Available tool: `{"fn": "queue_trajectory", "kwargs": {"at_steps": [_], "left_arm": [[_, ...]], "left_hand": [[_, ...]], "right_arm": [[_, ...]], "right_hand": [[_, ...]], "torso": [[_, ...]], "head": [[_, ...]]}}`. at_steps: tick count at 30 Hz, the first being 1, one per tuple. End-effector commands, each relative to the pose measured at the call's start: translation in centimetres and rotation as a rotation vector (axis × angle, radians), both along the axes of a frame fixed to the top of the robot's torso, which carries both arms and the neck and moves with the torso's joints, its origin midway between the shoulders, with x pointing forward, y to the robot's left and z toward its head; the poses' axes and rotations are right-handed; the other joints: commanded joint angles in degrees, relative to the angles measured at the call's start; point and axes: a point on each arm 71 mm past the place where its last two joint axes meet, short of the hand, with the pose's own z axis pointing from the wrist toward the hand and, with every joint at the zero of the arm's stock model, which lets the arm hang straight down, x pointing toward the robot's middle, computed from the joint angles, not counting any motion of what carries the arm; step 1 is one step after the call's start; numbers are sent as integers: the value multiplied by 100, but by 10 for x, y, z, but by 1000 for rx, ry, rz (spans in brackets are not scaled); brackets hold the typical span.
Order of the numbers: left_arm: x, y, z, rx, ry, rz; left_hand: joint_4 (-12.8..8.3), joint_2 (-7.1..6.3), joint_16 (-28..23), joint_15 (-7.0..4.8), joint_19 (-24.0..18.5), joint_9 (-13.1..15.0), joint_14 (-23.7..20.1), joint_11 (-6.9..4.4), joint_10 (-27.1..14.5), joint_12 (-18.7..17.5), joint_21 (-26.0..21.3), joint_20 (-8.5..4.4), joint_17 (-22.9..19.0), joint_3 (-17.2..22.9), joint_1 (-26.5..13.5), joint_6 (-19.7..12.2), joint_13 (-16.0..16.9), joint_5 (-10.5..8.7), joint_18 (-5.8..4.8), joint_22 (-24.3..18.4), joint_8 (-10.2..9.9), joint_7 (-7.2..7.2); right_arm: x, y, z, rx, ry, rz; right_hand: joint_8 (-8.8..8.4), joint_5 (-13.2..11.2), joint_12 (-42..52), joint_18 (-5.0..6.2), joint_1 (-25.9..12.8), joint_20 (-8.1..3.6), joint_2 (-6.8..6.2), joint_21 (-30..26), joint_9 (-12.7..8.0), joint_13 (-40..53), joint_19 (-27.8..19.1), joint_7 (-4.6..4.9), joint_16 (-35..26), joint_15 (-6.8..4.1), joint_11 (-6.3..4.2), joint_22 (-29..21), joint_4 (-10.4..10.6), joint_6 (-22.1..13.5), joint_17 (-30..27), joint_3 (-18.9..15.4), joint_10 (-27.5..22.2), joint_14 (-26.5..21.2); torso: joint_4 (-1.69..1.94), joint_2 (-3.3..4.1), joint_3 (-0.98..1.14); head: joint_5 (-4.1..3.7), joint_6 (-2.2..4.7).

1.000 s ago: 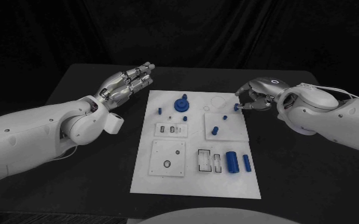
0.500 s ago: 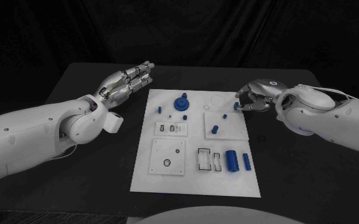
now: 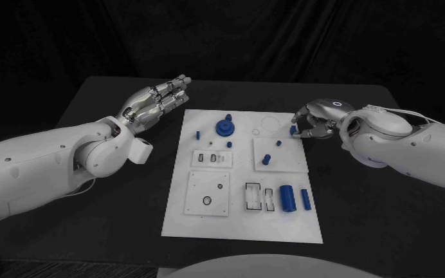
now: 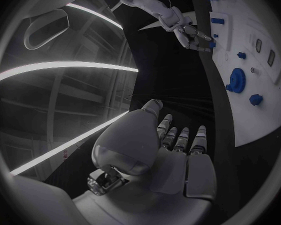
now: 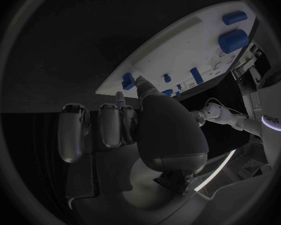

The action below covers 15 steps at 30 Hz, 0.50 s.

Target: Assemble the parts on the task board

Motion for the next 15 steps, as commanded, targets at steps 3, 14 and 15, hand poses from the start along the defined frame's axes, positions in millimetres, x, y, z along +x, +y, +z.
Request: {"fn": "queue_trajectory", "kwargs": {"at_steps": [3,14,15], "left_arm": [[-1,-2,0,-14,-4,-17],[-1,-1,0,-14,-3,-19],[-1,-1,0,-14,-2,-19]], "left_hand": [[-18,-37,-21,56,-1,4,-2,38,13,-20,27,55,-10,36,-30,-14,-7,20,106,8,14,19],[-24,-43,-21,58,-3,3,-2,40,13,-20,26,56,-10,39,-33,-19,-7,19,106,7,13,21],[-24,-43,-21,58,-3,3,-2,40,13,-20,26,56,-10,39,-33,-19,-7,19,106,7,13,21]], "right_arm": [[0,0,-3,-10,5,-7],[1,1,-4,-9,2,-3],[1,1,-4,-8,1,-2]], "right_hand": [[52,-21,12,-41,34,-23,-2,18,34,314,294,-8,34,-14,50,1270,-13,84,-19,-16,430,378],[122,11,27,-41,75,-26,17,28,109,318,292,-16,45,-20,47,1271,-26,201,-34,-5,422,370],[134,31,28,-41,80,-26,24,25,125,316,290,-17,51,-20,48,1270,-27,221,-31,-3,420,369]], "torso": [[1,0,-1],[1,0,0],[0,0,-1]], "head": [[8,-4],[14,-3],[14,-4]]}}
